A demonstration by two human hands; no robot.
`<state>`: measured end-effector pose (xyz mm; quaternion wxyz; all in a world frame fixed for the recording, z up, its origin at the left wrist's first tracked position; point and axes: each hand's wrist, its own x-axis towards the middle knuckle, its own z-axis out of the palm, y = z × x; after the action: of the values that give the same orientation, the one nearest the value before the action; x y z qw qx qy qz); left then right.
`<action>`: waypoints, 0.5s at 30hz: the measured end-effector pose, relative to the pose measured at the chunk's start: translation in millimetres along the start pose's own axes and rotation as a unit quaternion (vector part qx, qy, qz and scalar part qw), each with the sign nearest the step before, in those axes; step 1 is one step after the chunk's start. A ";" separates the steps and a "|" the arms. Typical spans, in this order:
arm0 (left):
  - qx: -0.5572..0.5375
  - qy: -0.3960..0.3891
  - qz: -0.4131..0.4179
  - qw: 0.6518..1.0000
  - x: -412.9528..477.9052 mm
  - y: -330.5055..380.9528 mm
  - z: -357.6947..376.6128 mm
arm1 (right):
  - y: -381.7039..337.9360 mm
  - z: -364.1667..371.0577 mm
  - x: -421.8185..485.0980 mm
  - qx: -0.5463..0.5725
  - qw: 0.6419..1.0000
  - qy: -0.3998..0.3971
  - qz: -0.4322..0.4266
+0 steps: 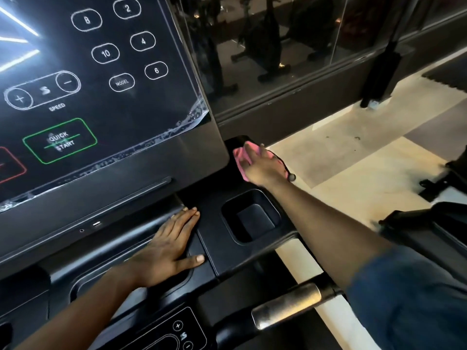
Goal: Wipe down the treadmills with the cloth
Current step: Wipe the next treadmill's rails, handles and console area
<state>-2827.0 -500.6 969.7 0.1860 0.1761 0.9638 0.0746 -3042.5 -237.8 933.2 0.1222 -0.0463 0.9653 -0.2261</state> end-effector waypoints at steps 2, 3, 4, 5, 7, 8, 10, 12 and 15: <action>-0.004 -0.007 -0.005 1.000 0.4 -0.4 -1.6 | -14.1 -8.4 14.0 0.002 1.000 -0.017 0.014; -0.004 -0.006 -0.007 1.000 0.7 -0.4 -2.0 | -15.4 -8.4 20.1 0.000 0.999 -0.027 0.018; -0.003 -0.006 -0.008 1.000 0.9 0.5 -3.1 | -15.3 -9.7 21.7 -0.003 0.999 -0.030 0.010; 0.002 -0.008 -0.008 1.000 0.6 1.8 -3.1 | -9.9 -6.2 21.0 -0.002 1.000 -0.031 -0.003; 0.019 -0.005 -0.006 1.000 0.7 3.2 -3.2 | 4.2 5.0 6.2 -0.021 0.999 -0.031 -0.029; 0.023 -0.004 -0.005 1.000 0.6 4.2 -3.6 | 11.2 6.7 -9.2 -0.029 0.999 -0.029 -0.032; 0.027 -0.013 -0.006 1.000 -1.3 6.6 -4.7 | 25.1 6.8 -48.8 -0.042 0.998 -0.015 -0.041; 0.033 -0.021 -0.008 0.999 -3.1 10.0 -5.0 | 40.5 9.0 -95.4 -0.059 0.997 0.001 -0.039; 0.038 -0.029 -0.013 0.999 -3.6 13.3 -7.4 | 55.1 11.3 -145.3 -0.076 0.997 0.024 -0.012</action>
<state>-2822.6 -490.2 980.5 0.2078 0.1721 0.9624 0.0303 -2901.1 -172.4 930.0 0.0919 -0.0616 0.9817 -0.1548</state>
